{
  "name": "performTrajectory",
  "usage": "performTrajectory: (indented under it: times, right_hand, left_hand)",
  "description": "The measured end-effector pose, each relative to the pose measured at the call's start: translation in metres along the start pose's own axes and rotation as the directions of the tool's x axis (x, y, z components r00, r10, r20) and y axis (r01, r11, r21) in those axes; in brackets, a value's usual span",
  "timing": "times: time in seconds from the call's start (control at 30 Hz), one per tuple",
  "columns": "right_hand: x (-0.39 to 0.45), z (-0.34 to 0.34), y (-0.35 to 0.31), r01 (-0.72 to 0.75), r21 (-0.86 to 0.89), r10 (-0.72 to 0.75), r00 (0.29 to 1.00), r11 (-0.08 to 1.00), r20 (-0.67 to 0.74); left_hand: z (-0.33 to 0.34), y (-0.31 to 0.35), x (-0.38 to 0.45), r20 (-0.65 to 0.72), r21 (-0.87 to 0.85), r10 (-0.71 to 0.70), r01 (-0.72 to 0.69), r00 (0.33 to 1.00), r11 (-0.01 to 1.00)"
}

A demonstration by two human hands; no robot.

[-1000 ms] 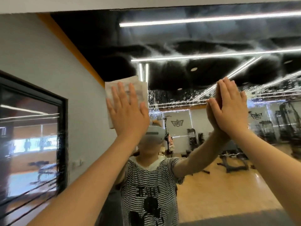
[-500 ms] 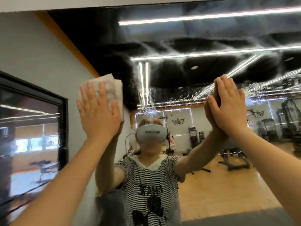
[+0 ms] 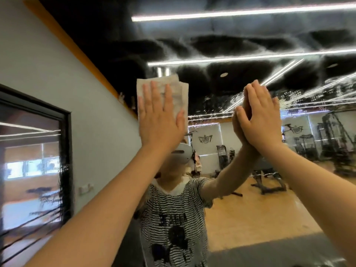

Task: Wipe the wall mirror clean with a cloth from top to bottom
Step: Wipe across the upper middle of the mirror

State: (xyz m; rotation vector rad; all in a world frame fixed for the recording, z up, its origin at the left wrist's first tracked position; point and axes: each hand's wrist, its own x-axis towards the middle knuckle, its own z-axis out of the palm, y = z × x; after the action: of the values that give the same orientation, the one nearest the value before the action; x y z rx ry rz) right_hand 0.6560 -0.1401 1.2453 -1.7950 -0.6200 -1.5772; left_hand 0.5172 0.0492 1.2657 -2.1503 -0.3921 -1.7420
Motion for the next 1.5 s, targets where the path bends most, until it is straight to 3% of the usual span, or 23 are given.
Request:
performTrajectory:
  times: [0.1, 0.2, 0.33, 0.47, 0.67, 1.27, 1.5]
  right_hand:
    - [0.000, -0.001, 0.000, 0.001, 0.001, -0.001, 1.000, 1.000, 0.002]
    - [-0.001, -0.001, 0.002, 0.002, 0.000, -0.002, 1.000, 1.000, 0.012]
    - [-0.001, -0.002, 0.001, 0.002, -0.014, -0.001, 1.000, 1.000, 0.019]
    - [-0.001, -0.004, -0.001, -0.002, -0.017, 0.002, 1.000, 1.000, 0.019]
    - [-0.001, -0.002, -0.001, 0.006, -0.006, -0.006, 1.000, 1.000, 0.011]
    - [-0.002, -0.001, -0.002, 0.009, 0.018, -0.010, 1.000, 1.000, 0.016]
    - [-0.002, -0.004, -0.001, 0.027, 0.019, -0.028, 0.999, 0.999, 0.036]
  left_hand:
    - [-0.005, -0.022, -0.004, 0.051, 0.003, 0.085, -0.085, 0.995, 0.996]
    - [-0.010, -0.036, -0.006, 0.062, -0.003, 0.035, -0.035, 0.997, 0.999]
    - [-0.010, -0.032, -0.012, -0.020, -0.002, -0.130, 0.130, 0.991, 0.992]
    - [-0.004, 0.009, -0.013, -0.074, -0.064, -0.352, 0.348, 0.933, 0.935]
    - [0.013, 0.053, -0.007, -0.019, -0.019, -0.115, 0.115, 0.993, 0.993]
    - [0.022, 0.049, -0.008, -0.141, -0.024, -0.090, 0.087, 0.986, 0.996]
    - [0.020, 0.050, -0.009, -0.127, -0.008, -0.094, 0.094, 0.987, 0.996]
